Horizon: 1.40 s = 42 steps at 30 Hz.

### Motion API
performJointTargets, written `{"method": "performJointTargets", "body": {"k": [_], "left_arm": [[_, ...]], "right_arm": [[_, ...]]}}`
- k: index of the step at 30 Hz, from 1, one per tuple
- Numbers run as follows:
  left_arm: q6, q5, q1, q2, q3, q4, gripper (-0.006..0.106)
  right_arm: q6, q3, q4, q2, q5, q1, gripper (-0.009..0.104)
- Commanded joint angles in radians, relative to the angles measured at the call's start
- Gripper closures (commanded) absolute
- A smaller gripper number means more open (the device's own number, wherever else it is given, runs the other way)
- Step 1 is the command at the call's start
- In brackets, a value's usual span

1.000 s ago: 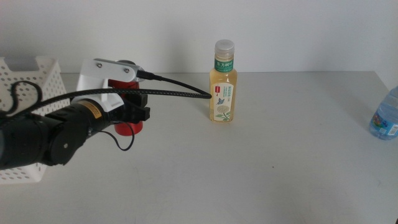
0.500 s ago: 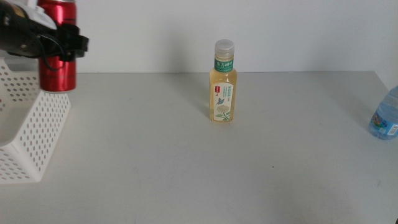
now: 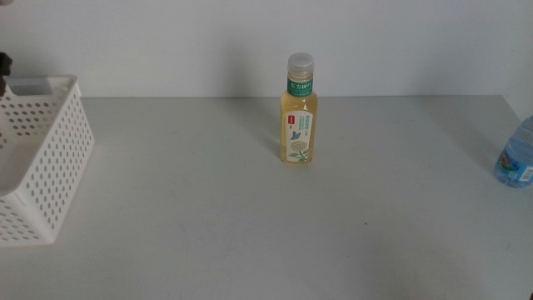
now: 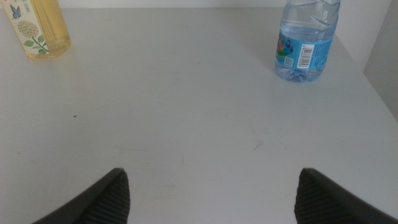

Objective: Use arms to grab the bottles and put them into the dustbin to the left of the table.

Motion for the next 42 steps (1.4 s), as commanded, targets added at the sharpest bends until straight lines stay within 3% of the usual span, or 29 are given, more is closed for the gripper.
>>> {"method": "performJointTargets", "body": {"k": [1, 13, 21, 26, 31, 32, 34, 42], "left_arm": [[0.007, -0.042, 0.048, -0.006, -0.042, -0.004, 0.102], [0.066, -0.045, 0.101, 0.205, -0.042, -0.098, 0.102], [0.065, -0.083, 0.1, 0.31, -0.042, -0.113, 0.102], [0.065, -0.094, 0.1, 0.348, -0.041, -0.115, 0.094], [0.066, -0.094, 0.1, 0.357, -0.041, -0.115, 0.073], [0.066, -0.073, 0.1, 0.355, -0.042, -0.112, 0.023], [0.066, -0.061, 0.1, 0.348, -0.042, -0.112, 0.009], [0.059, 0.005, 0.1, 0.243, -0.042, -0.164, 0.007]], "right_arm": [[-0.009, -0.001, -0.012, -0.022, -0.062, -0.005, 0.026], [-0.009, -0.001, -0.012, -0.022, -0.062, -0.005, 0.026], [-0.009, -0.001, -0.012, -0.022, -0.062, -0.005, 0.026], [-0.009, -0.001, -0.012, -0.022, -0.062, -0.005, 0.026], [-0.009, -0.001, -0.012, -0.022, -0.062, -0.005, 0.026], [-0.009, -0.001, -0.012, -0.022, -0.062, -0.005, 0.026], [-0.009, -0.001, -0.012, -0.022, -0.062, -0.005, 0.026], [-0.009, -0.001, -0.012, -0.022, -0.062, -0.005, 0.026]]}}
